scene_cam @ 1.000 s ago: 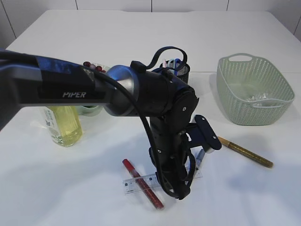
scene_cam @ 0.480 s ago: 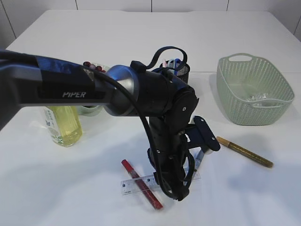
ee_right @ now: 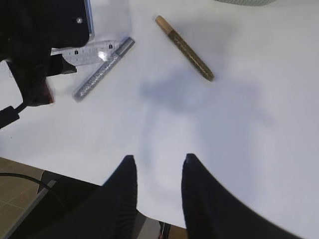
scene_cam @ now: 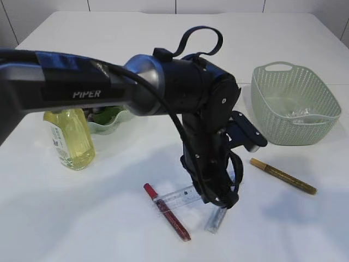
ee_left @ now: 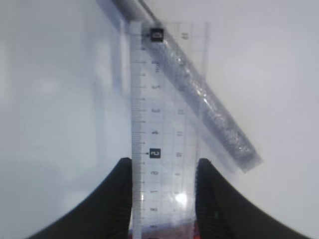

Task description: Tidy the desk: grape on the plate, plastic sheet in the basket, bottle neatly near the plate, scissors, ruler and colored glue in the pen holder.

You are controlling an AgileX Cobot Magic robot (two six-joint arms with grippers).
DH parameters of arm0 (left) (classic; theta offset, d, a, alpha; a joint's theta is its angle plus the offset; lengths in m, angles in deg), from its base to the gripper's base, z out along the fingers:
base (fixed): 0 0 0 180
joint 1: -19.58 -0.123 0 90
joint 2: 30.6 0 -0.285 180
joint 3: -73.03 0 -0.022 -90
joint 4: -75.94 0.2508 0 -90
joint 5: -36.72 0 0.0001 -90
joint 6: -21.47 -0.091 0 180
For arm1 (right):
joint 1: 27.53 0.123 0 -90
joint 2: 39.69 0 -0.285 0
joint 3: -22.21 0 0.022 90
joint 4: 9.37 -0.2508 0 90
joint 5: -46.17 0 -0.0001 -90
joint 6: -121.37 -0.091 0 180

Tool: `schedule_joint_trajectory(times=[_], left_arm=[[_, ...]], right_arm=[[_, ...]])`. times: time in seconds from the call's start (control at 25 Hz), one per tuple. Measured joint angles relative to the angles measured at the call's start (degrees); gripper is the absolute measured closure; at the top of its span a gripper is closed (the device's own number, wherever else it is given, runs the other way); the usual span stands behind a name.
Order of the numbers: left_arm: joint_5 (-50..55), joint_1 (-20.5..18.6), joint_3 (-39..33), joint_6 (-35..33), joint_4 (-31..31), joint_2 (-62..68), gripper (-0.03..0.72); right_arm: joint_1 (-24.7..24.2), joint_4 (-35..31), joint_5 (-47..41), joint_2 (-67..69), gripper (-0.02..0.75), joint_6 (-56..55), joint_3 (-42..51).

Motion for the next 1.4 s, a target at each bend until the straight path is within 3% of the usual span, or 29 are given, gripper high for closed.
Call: schedule_joint_trajectory(times=[0.28, 0.64, 0.88, 1.4], left_arm=[[4.81, 0.0, 6.99, 11.47, -0.54, 0.0, 0.413], [9.2, -2.65, 9.85, 28.13, -0.91, 0.0, 0.413], [7.52, -4.18, 10.74, 29.88, -4.13, 0.0, 0.413], [6.16, -4.45, 10.73, 30.76, -2.02, -2.56, 0.413]], right_arm=[[0.0, 0.0, 0.0, 0.0, 0.478, 0.0, 0.0], [0.0, 0.0, 0.0, 0.0, 0.478, 0.0, 0.0], [0.0, 0.0, 0.1, 0.0, 0.478, 0.0, 0.0], [0.0, 0.41, 0.1, 0.0, 0.478, -0.12, 0.0]])
